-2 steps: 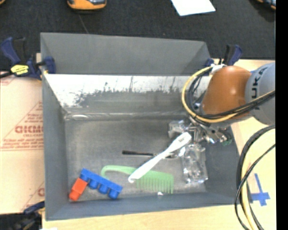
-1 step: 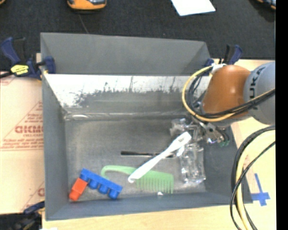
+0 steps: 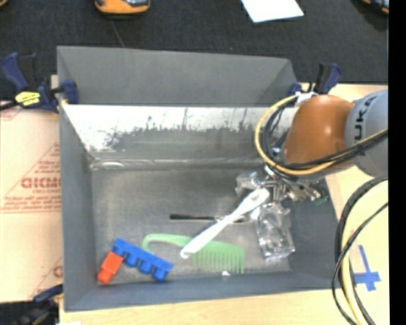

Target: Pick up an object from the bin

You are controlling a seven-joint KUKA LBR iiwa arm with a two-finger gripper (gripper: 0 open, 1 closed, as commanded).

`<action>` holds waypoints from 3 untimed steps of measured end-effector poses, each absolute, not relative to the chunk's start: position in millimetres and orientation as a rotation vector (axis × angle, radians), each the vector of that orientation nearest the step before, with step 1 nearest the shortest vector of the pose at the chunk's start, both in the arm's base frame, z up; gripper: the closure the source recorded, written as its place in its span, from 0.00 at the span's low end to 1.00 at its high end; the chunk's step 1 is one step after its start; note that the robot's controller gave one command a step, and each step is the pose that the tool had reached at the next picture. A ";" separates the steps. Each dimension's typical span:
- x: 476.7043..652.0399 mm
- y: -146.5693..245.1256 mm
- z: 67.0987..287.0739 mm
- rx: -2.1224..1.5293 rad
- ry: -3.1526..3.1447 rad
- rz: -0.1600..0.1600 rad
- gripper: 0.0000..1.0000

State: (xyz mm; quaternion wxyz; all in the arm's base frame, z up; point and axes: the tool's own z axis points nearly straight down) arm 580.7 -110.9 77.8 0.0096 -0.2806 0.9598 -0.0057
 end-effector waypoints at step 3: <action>583.7 -114.0 117.4 -0.506 3.086 -0.012 1.00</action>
Offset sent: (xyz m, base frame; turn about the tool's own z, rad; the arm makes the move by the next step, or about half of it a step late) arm 0.0000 0.0000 0.0000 0.0000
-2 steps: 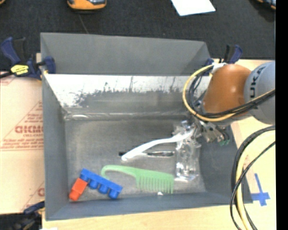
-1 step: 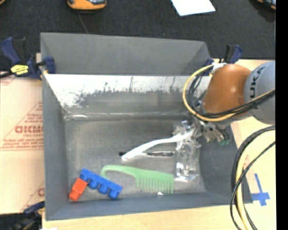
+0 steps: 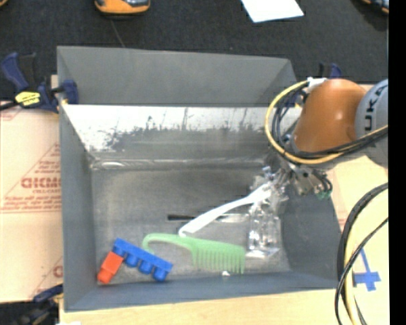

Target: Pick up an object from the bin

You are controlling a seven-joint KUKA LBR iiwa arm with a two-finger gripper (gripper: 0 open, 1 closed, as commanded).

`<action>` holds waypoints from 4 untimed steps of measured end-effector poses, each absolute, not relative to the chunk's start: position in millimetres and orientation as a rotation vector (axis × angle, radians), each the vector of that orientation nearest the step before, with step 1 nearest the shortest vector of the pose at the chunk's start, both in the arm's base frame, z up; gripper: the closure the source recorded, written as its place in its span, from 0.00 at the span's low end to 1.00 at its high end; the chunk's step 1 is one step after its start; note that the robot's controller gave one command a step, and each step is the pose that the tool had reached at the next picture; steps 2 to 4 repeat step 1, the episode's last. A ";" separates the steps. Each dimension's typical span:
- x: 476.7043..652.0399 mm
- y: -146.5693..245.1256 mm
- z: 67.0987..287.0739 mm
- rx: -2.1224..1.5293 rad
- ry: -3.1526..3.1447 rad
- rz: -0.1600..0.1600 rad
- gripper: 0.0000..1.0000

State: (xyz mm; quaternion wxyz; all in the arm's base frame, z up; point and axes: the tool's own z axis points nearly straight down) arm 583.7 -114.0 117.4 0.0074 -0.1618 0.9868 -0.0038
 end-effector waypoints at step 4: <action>585.4 -114.3 145.8 -0.505 3.078 -0.017 1.00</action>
Offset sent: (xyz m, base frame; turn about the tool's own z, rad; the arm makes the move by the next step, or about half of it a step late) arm 0.0014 -0.0003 0.0712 -0.0003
